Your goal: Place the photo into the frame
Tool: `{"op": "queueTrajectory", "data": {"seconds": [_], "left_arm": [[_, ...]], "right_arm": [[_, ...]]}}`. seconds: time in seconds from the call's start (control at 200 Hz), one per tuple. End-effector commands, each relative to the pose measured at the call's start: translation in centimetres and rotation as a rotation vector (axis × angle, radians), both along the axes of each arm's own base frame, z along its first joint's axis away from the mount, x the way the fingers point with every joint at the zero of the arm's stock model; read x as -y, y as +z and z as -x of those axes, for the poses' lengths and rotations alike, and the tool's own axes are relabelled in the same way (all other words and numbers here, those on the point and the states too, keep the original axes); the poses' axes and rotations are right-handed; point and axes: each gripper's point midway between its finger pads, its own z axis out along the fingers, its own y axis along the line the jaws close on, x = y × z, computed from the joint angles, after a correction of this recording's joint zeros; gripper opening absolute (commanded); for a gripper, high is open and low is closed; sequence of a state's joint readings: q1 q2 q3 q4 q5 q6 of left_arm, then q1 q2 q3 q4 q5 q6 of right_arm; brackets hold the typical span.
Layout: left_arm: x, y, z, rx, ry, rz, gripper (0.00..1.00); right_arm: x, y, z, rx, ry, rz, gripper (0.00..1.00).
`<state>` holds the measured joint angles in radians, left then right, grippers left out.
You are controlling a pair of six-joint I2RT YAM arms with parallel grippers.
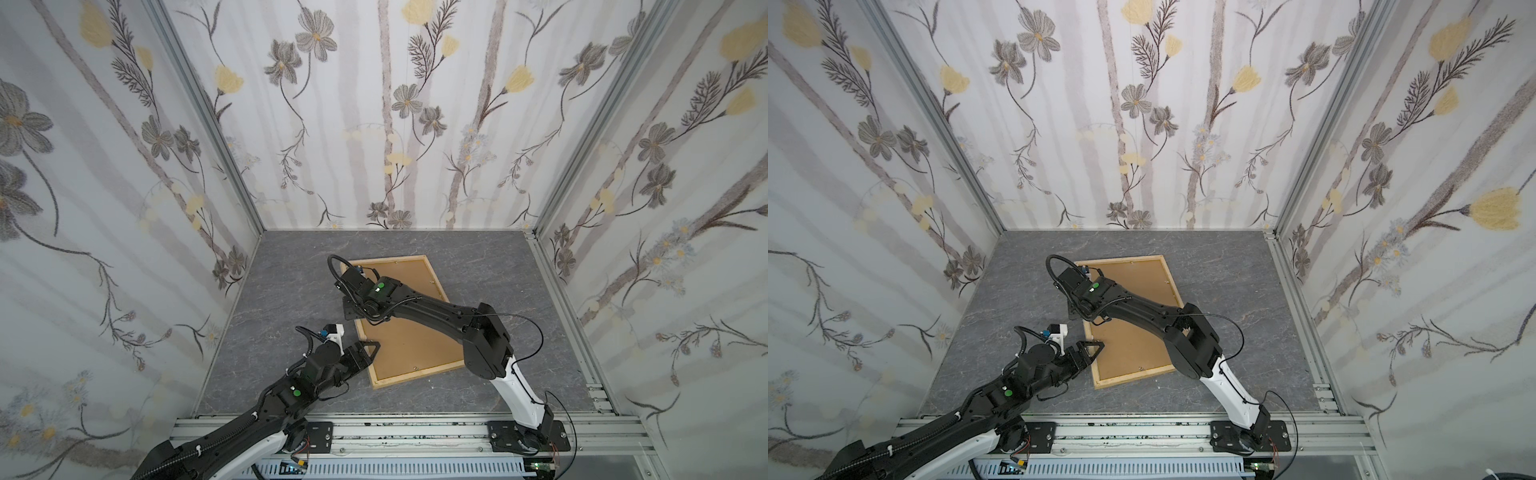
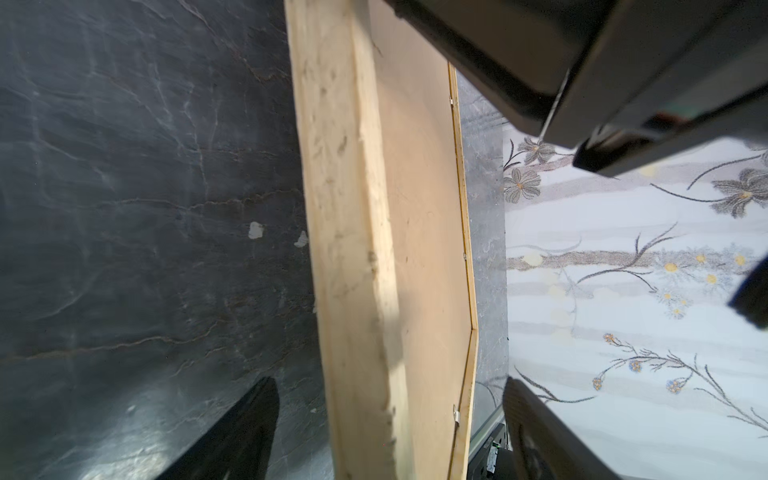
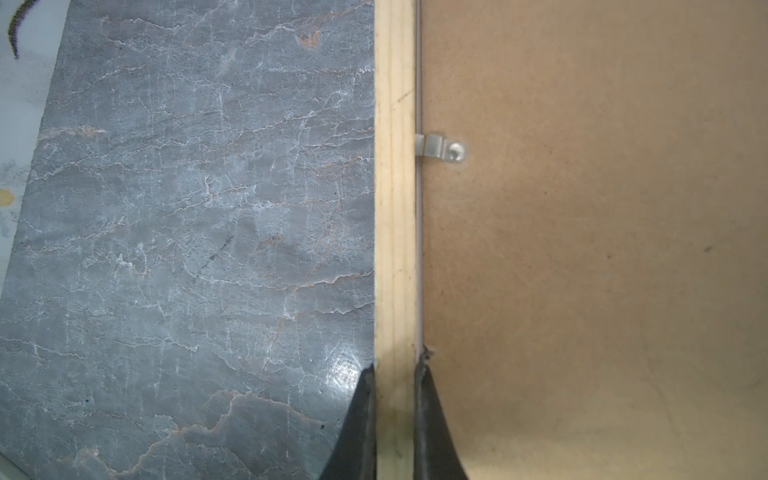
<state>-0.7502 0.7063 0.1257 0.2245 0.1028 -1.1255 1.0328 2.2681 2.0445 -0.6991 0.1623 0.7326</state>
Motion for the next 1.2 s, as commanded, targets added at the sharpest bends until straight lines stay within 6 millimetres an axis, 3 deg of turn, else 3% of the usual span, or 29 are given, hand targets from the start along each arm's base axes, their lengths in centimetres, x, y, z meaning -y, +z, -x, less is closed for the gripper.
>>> {"op": "queueTrajectory", "data": {"seconds": [0.0, 0.34, 0.51, 0.55, 0.654, 0.809, 1.069, 1.194], "left_arm": [[0.4, 1.0, -0.3, 0.033, -0.006, 0.032, 0.77], [0.6, 1.5, -0.5, 0.047, -0.008, 0.052, 0.34], [0.6, 1.7, -0.6, 0.05, -0.003, 0.059, 0.19], [0.6, 1.7, -0.5, 0.05, -0.002, 0.062, 0.16], [0.5, 2.0, -0.6, 0.054, 0.004, 0.071, 0.09], [0.3, 2.4, -0.7, 0.058, 0.022, 0.084, 0.03], [0.0, 3.7, -0.9, 0.071, 0.044, 0.09, 0.0], [0.1, 4.2, -0.9, 0.077, 0.047, 0.101, 0.0]], "right_arm": [[-0.7, 2.3, -0.8, 0.062, -0.013, -0.06, 0.0], [-0.5, 2.4, -1.0, 0.073, -0.023, -0.052, 0.02], [-0.4, 2.3, -0.9, 0.077, -0.027, -0.042, 0.08], [-0.3, 2.4, -0.9, 0.083, -0.031, -0.034, 0.13], [0.4, 2.5, -1.0, 0.104, -0.044, 0.003, 0.43], [1.7, 3.1, -1.3, 0.166, -0.071, 0.119, 0.58], [2.2, 4.7, -1.1, 0.296, -0.089, 0.286, 0.59], [2.0, 4.3, -0.7, 0.307, -0.074, 0.311, 0.59]]}}
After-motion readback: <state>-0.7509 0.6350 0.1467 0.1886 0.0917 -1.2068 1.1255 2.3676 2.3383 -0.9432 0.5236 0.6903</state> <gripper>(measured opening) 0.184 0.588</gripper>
